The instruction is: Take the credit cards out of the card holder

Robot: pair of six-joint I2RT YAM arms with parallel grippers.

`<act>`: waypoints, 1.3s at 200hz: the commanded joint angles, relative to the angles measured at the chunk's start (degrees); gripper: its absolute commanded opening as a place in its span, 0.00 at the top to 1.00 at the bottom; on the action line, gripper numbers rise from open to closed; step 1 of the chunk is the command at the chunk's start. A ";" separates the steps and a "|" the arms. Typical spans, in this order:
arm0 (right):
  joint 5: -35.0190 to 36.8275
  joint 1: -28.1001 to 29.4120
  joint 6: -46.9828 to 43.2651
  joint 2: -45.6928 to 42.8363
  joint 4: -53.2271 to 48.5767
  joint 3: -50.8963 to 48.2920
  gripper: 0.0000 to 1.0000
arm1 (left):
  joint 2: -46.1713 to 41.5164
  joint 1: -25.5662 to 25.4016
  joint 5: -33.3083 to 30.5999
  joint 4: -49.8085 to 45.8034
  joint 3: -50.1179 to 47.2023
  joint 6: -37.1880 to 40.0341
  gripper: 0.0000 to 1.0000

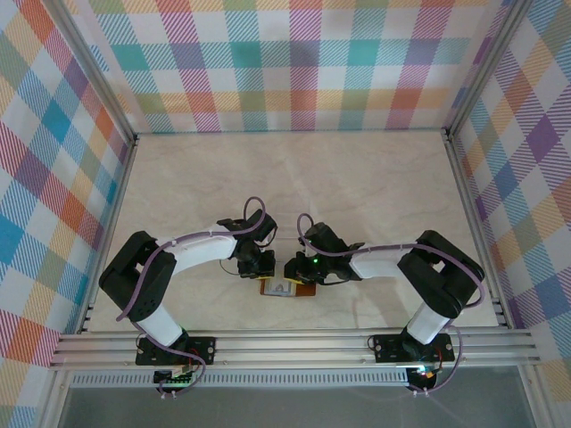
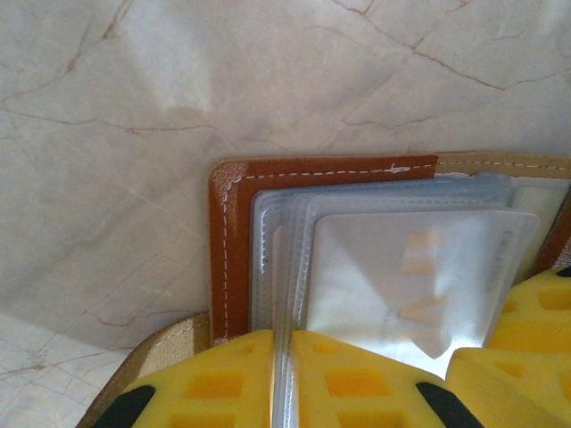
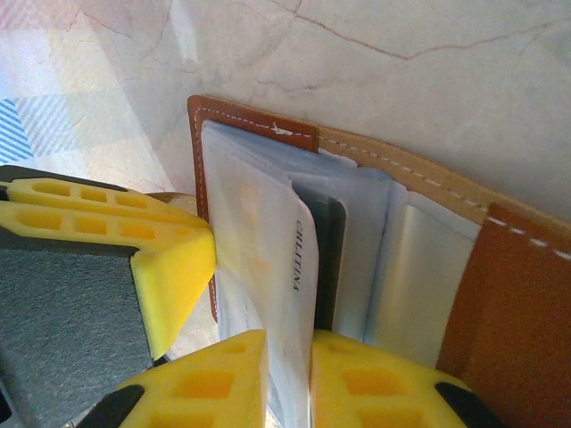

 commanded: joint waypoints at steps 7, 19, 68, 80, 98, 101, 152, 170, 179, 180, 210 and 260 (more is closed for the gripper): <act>-1.59 -0.63 1.06 -2.68 4.50 -1.96 0.80 | 2.16 0.26 -4.24 -4.44 0.35 -0.08 0.86; -1.84 -0.81 0.80 -3.23 4.82 -2.42 0.81 | 2.58 0.26 -4.72 -4.65 0.36 -0.03 0.86; -2.57 -1.13 0.70 -3.97 5.88 -3.43 0.88 | 2.93 0.00 -5.19 -4.73 0.09 -0.18 0.86; -2.82 -1.17 0.64 -3.76 6.20 -3.27 0.91 | 2.89 -0.09 -5.19 -4.74 0.18 -0.31 0.86; -2.86 -1.17 0.56 -3.45 5.81 -3.03 0.93 | 2.80 -0.18 -5.27 -5.01 0.37 -0.40 0.86; -2.90 -1.17 0.51 -3.38 5.68 -3.04 0.94 | 2.81 -0.21 -5.34 -5.00 0.43 -0.40 0.86; 1.41 -1.93 -0.66 -4.06 -5.67 -1.97 0.94 | 3.20 -0.26 -5.86 -5.80 0.95 -0.19 0.86; 2.30 -2.22 -1.59 -4.23 -8.89 -1.49 0.93 | 3.50 -0.26 -6.24 -6.18 1.11 0.03 0.86; 2.76 -2.25 -1.96 -4.32 -10.32 -1.18 0.92 | 3.52 -0.21 -6.24 -6.22 1.19 0.15 0.86; 2.78 -2.23 -2.02 -4.32 -10.49 -1.19 0.92 | 3.52 -0.24 -6.24 -6.22 1.21 0.18 0.86; 3.12 -2.23 -2.87 -4.32 -12.15 -0.30 0.90 | 3.39 -0.27 -6.10 -6.31 1.28 0.06 0.86; 0.92 -2.31 -1.60 -3.81 -6.29 -0.77 0.74 | -0.13 -0.62 -4.45 -6.66 2.94 -0.79 0.84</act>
